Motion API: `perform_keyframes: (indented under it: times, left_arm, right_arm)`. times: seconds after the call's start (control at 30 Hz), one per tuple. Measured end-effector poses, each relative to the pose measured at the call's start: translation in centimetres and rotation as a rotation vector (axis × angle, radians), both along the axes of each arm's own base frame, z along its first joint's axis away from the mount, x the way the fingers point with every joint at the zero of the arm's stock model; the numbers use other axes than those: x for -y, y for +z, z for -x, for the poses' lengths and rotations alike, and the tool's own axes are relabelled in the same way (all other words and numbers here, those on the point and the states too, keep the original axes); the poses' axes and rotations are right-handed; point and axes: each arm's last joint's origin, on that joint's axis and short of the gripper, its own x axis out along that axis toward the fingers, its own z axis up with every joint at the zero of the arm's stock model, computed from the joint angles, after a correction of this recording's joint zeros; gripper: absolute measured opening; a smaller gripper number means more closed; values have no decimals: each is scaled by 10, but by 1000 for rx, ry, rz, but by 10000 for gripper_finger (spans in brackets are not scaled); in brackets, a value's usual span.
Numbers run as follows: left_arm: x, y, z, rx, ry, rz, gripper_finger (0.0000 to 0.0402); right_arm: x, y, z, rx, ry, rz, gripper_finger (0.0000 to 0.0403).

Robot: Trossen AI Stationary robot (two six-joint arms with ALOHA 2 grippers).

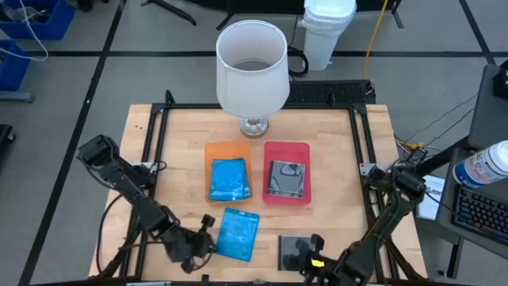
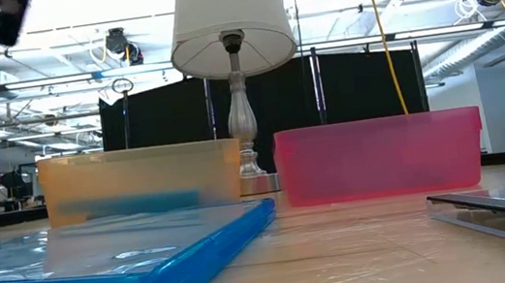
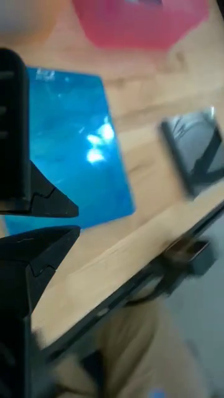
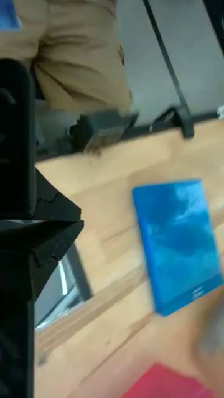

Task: Pick & place jewel cases by type
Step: Put the black CD case into the red bin

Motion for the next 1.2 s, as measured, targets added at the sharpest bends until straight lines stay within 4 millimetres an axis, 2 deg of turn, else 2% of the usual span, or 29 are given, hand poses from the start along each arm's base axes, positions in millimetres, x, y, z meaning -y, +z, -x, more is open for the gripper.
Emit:
perform_keyframes:
  times: [0.13, 0.27, 0.4, 0.53, 0.73, 0.93, 1.2]
  left_arm:
    - [-7, 16, -19, 8, 22, 77, 42]
    - [-4, 22, -35, 24, -25, 55, 42]
    - [5, 19, -56, -9, -40, -12, 42]
    - [17, 5, -83, -60, -69, -122, 42]
    - [33, -16, -120, -73, -148, -283, 42]
    - [45, -19, -151, -28, -142, -274, 42]
    - [48, -20, -163, 10, -91, -203, 42]
  right_arm:
    - [16, -16, -8, -63, -57, -28, 1]
    - [28, -27, -14, -119, -90, -50, 1]
    - [36, -33, -16, -150, -108, -59, 1]
    - [37, -31, -17, -147, -111, -60, 1]
    - [46, -7, -4, -158, -139, -83, 0]
    - [56, 6, 21, -291, -214, -112, 0]
    - [50, 5, 44, -389, -282, -150, 0]
